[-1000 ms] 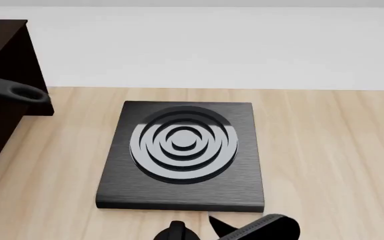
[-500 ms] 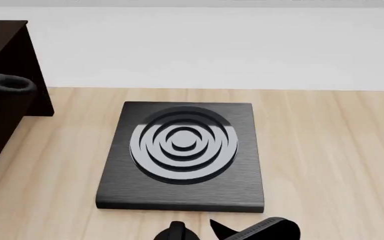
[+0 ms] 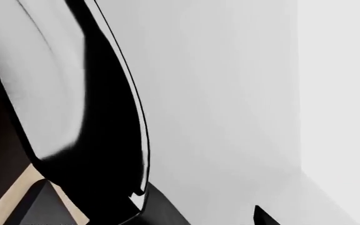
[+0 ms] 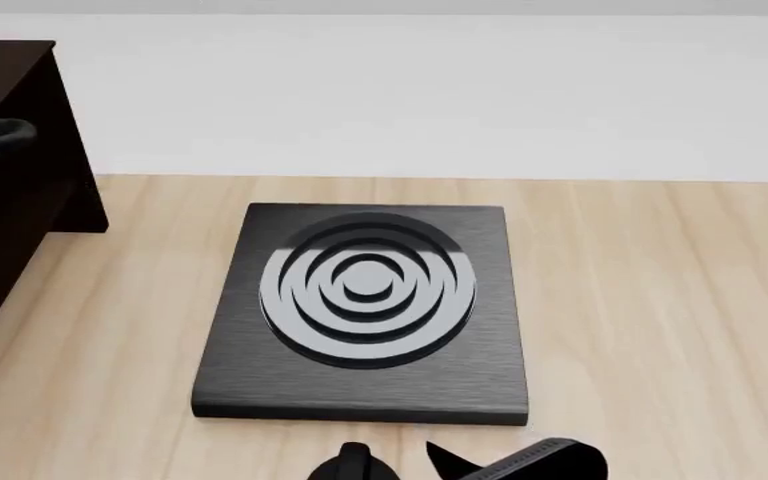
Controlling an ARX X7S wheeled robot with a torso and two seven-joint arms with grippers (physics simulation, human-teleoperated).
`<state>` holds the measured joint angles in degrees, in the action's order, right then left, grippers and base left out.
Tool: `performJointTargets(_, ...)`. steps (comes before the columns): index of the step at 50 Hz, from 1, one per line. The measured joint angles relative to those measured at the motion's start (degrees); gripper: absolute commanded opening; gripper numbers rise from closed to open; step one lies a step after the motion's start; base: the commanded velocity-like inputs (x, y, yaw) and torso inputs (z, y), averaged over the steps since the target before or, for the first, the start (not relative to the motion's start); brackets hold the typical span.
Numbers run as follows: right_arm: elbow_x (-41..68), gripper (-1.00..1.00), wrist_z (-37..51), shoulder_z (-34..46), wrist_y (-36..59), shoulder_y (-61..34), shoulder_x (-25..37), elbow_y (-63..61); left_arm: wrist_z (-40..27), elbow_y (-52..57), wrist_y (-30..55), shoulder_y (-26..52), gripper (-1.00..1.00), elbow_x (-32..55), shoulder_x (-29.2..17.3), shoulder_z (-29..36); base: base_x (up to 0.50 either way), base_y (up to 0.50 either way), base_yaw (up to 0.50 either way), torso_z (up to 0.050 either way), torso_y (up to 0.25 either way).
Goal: Put the frying pan on the cabinet shelf.
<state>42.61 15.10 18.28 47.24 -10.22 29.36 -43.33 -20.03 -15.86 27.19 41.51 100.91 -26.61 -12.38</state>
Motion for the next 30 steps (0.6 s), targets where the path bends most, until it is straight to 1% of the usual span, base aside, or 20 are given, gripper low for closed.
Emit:
performJointTargets(8,0.1,1.00,0.1,-0.1,-0.4,0.3,0.2,0.1,-1.1,3.5,0.3,-2.2,1.00,0.2,0.0,-0.6,0.00,0.00,0.00,0.000,0.000)
performJointTargets(30,0.6,1.00,0.6,-0.4,-0.7,0.6,0.7,-0.2,-7.0,14.6,2.7,-10.0,1.00,-0.6,-0.3,-1.6,0.00,0.00,0.00,0.000,0.000)
